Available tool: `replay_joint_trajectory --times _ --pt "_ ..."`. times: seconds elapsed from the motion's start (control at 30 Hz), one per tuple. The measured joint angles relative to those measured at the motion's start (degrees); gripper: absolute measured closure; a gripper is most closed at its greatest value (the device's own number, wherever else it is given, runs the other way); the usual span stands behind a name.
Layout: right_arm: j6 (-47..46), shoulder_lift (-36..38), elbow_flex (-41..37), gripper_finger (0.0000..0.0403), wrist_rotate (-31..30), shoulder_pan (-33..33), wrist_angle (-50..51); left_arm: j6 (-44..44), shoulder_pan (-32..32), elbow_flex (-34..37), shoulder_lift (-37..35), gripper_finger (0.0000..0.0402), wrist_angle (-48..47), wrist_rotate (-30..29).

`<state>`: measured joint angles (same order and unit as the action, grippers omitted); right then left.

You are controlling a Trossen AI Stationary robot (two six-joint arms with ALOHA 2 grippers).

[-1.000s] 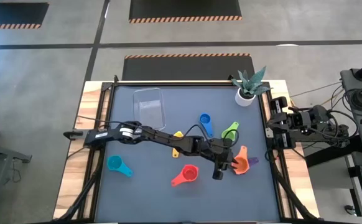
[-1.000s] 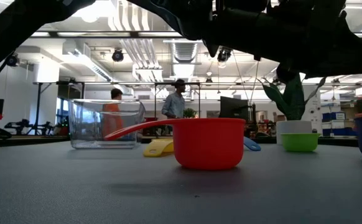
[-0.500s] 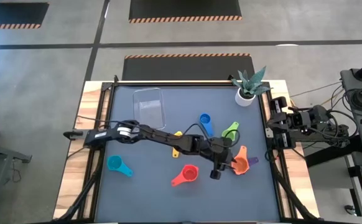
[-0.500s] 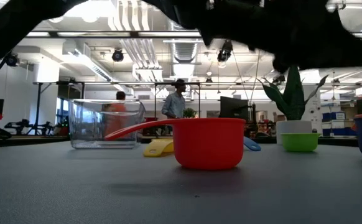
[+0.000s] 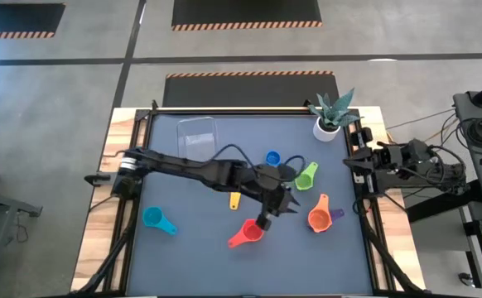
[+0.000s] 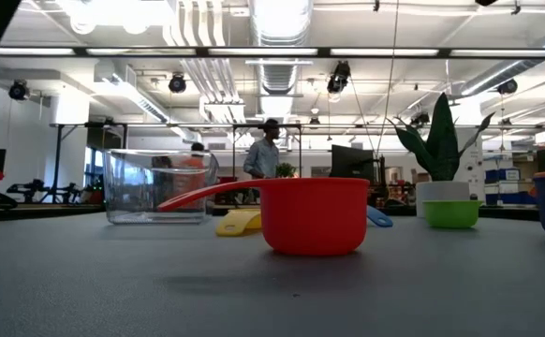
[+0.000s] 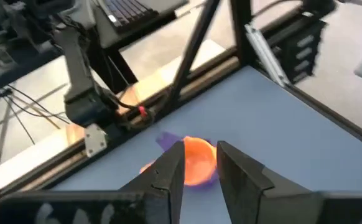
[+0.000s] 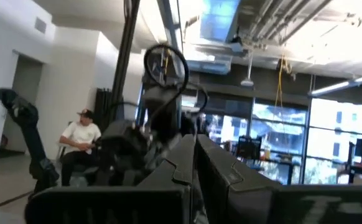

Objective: Nest measuring cups in basket
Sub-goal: Stack the orange measuring cup on top of the violet measuring cup

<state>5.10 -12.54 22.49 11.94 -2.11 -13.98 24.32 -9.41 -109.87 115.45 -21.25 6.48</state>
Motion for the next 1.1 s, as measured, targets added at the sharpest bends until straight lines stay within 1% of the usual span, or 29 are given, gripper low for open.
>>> replay_joint_trajectory --times 0.1,0.2,0.27,0.37,0.47,0.63,0.73,0.83,0.97,1.03,1.1 --pt "-0.7 -2.9 0.9 0.0394 0.0 0.0 0.4 0.1 -0.4 6.6 -5.6 0.0339 1.0 0.0" --pt "-1.9 -5.9 2.3 0.0394 0.0 0.0 2.4 -1.7 -1.2 15.9 -13.1 0.0348 7.7 -0.8" --pt "-2.7 -8.0 4.0 0.0394 0.0 0.0 4.7 -3.1 -2.2 22.0 -17.9 0.0352 12.8 -2.8" --pt "-4.9 -11.3 7.2 0.0394 -0.1 0.0 9.6 -3.8 -3.6 29.4 -24.1 0.0356 15.3 -7.0" --pt "-7.7 -14.3 11.9 0.0394 -0.4 0.0 18.9 -4.2 -4.6 34.7 -29.4 0.0357 17.9 -10.5" --pt "-17.2 -19.5 21.3 0.0394 -5.1 0.0 38.6 -4.3 -5.3 41.0 -36.5 0.0357 20.2 -14.7" --pt "-23.9 -23.0 26.2 0.0394 -5.9 0.0 49.7 -5.2 -5.3 43.9 -40.3 0.0357 20.3 -18.4" --pt "-31.4 -26.3 29.9 0.0394 -6.0 0.0 60.6 -6.7 -5.4 46.4 -43.6 0.0357 20.7 -23.7" --pt "-40.7 -30.2 31.6 0.0394 -5.8 0.0 72.6 -8.4 -5.5 49.6 -47.5 0.0357 20.1 -30.4" --pt "-43.9 -31.8 30.9 0.0394 -4.6 0.1 76.5 -8.7 -5.5 50.8 -49.4 0.0357 19.8 -32.4" --pt "-45.8 -33.1 29.4 0.0394 -2.7 0.4 78.8 -8.8 -5.5 52.1 -51.2 0.0357 19.8 -32.9"
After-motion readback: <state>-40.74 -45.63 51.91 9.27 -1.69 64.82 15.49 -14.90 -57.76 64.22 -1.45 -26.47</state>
